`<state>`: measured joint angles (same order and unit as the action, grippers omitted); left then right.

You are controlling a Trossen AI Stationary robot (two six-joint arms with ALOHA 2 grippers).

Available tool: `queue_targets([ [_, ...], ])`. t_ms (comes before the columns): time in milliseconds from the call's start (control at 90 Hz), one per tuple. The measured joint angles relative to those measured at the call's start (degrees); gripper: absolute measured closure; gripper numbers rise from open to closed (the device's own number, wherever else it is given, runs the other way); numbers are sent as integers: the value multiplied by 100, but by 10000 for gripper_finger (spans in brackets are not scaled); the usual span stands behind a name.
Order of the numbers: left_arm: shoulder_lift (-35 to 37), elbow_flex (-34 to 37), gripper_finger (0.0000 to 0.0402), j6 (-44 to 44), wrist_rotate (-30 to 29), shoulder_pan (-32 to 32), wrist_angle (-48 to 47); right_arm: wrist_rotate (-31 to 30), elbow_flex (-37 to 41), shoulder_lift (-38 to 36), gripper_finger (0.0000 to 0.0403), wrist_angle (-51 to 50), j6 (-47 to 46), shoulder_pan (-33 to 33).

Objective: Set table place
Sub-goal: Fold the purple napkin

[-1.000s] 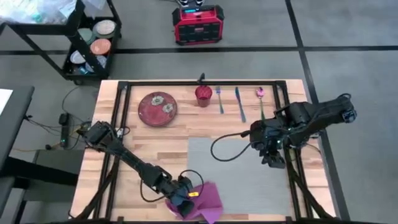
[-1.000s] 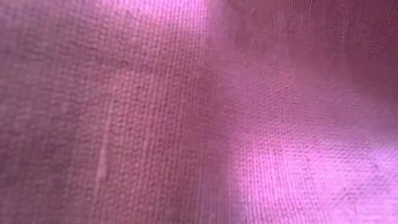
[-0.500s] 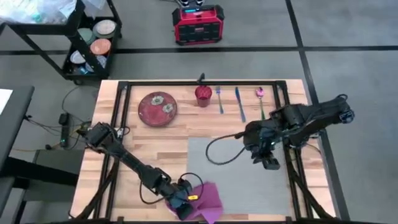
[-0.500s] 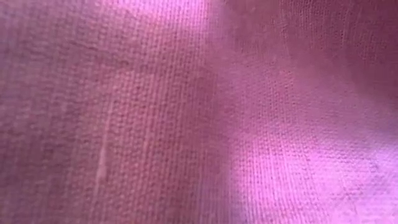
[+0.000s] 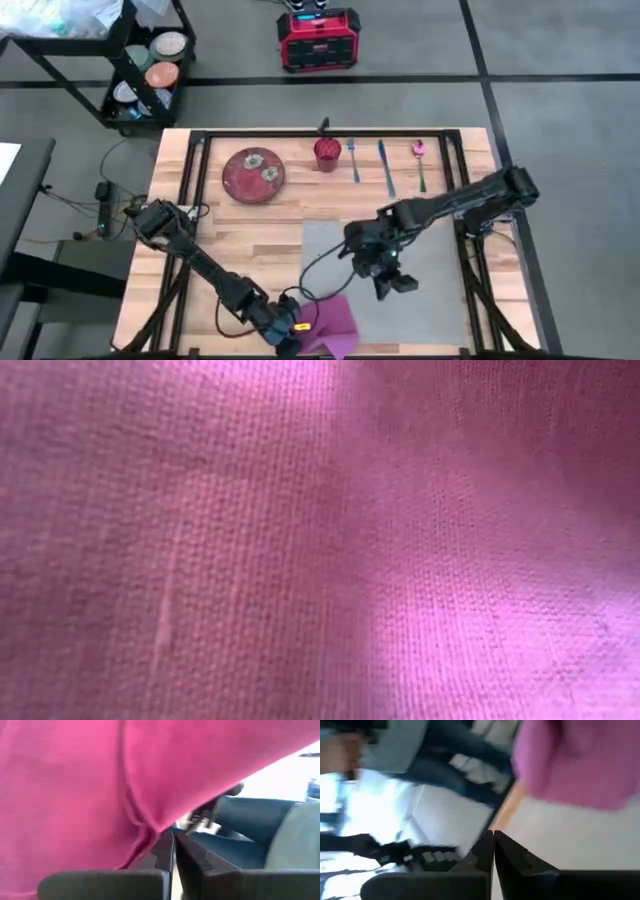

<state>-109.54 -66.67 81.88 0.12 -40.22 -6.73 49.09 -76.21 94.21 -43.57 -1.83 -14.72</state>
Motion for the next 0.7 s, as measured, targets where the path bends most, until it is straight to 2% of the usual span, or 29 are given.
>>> queue_targets([
  [122, 0, 0, 401, -119, -173, 148, -361, 1, 87, -74, 403, 393, 156, 29],
  [200, 0, 0, 401, -298, -173, 244, -365, -110, 229, -59, 403, 1310, 471, 74],
  [289, 0, 0, 401, -360, -137, 313, -391, 162, 353, 235, 403, 2482, 357, 170],
  [356, 0, 0, 401, -298, -68, 323, -368, 302, 483, 578, 403, 2988, 215, 204],
  [456, 0, 0, 401, -137, -44, 287, -329, 664, 677, 1051, 403, 3333, 120, 223],
  [533, 1, 0, 401, 3, -44, 237, -301, 576, 729, 1104, 403, 2729, 674, 296],
  [589, 2, 0, 401, 126, -41, 198, -296, -99, 717, 995, 403, 1992, 1268, 377],
  [667, 3, 0, 401, 271, -50, 161, -296, -2279, 675, 896, 403, 831, 2342, 420],
  [700, 4, 0, 401, 323, -64, 158, -296, -2842, 643, 896, 403, 449, 2633, 441],
])
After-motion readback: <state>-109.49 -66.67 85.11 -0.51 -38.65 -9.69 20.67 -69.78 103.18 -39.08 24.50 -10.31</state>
